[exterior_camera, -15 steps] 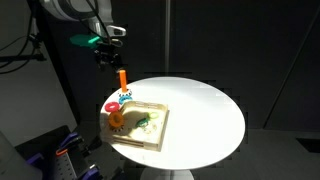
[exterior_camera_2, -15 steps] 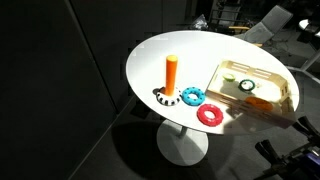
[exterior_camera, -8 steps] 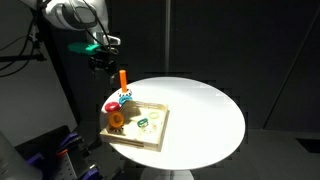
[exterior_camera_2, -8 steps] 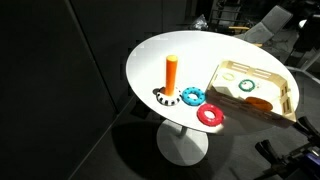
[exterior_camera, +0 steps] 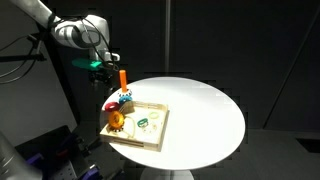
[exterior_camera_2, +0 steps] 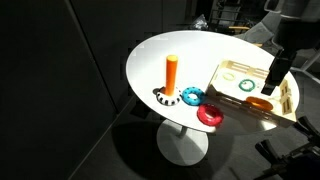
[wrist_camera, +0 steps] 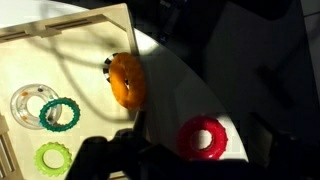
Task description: Put the red ring in the box.
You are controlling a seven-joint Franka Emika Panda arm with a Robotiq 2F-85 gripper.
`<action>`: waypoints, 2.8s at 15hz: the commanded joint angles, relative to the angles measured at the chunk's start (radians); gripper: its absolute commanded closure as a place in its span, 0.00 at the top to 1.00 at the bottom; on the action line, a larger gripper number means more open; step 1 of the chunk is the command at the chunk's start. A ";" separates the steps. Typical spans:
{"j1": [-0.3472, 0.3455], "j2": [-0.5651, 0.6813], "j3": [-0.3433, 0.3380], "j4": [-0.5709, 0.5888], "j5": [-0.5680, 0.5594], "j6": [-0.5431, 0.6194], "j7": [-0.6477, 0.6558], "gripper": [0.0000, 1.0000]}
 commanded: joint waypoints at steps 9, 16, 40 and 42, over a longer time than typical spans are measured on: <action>0.001 0.106 0.022 -0.014 0.007 0.163 0.012 1.00; 0.006 0.169 0.026 -0.012 -0.070 0.197 0.056 1.00; 0.019 0.434 0.019 0.171 -0.147 0.322 0.085 1.00; 0.027 0.447 0.020 0.182 -0.151 0.326 0.092 1.00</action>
